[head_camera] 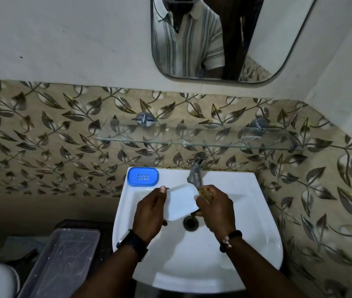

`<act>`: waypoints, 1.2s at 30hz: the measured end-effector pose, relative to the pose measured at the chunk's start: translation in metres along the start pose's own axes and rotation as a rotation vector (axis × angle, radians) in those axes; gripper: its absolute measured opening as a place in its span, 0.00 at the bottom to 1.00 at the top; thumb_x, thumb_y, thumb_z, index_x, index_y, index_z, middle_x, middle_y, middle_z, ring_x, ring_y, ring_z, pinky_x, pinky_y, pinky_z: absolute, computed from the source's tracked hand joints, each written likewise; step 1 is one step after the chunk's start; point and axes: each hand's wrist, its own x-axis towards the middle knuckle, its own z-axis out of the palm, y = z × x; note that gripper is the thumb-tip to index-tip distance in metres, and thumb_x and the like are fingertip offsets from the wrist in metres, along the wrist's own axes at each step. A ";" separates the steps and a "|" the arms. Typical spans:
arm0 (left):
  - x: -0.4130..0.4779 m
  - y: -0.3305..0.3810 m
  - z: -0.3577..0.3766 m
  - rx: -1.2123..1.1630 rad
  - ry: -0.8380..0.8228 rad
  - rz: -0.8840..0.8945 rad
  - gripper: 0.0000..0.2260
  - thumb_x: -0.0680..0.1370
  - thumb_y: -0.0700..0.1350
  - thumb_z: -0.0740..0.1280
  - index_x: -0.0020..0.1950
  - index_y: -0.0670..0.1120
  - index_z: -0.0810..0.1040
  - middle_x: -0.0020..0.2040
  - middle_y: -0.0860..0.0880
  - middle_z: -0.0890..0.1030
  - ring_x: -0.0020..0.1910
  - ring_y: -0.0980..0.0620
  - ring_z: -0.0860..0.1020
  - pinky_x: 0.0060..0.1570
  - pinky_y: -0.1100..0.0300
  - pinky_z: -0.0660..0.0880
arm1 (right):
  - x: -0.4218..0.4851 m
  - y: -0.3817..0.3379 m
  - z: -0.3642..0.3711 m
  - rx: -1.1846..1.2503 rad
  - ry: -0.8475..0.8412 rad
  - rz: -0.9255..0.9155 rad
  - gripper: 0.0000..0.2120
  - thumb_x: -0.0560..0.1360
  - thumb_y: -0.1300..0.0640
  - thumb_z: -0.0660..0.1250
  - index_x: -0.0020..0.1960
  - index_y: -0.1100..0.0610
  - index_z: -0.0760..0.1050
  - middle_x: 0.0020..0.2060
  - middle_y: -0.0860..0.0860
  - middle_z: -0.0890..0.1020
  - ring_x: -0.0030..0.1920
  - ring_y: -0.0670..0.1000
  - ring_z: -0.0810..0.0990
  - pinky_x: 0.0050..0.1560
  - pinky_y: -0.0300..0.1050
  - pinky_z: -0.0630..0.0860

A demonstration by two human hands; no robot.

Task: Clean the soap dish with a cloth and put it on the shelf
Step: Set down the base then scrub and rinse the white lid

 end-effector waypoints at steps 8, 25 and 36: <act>0.011 -0.011 0.009 0.330 0.078 0.253 0.24 0.85 0.58 0.53 0.40 0.44 0.78 0.36 0.49 0.82 0.37 0.52 0.80 0.42 0.48 0.77 | -0.028 0.012 0.035 -0.558 0.110 -0.777 0.19 0.78 0.64 0.60 0.67 0.55 0.78 0.65 0.51 0.81 0.66 0.53 0.77 0.65 0.51 0.74; 0.022 -0.023 0.007 0.147 0.065 0.033 0.23 0.83 0.56 0.61 0.33 0.44 0.74 0.25 0.56 0.76 0.28 0.54 0.71 0.30 0.57 0.67 | 0.059 0.035 -0.072 0.748 0.226 0.084 0.14 0.80 0.67 0.59 0.60 0.64 0.80 0.39 0.58 0.86 0.32 0.58 0.82 0.34 0.48 0.81; 0.021 -0.023 0.016 0.055 -0.010 -0.055 0.20 0.83 0.54 0.62 0.40 0.42 0.81 0.28 0.57 0.79 0.26 0.60 0.72 0.29 0.59 0.67 | 0.163 0.110 -0.077 -0.596 0.055 -0.203 0.27 0.80 0.59 0.65 0.77 0.57 0.64 0.73 0.59 0.73 0.72 0.60 0.71 0.73 0.55 0.64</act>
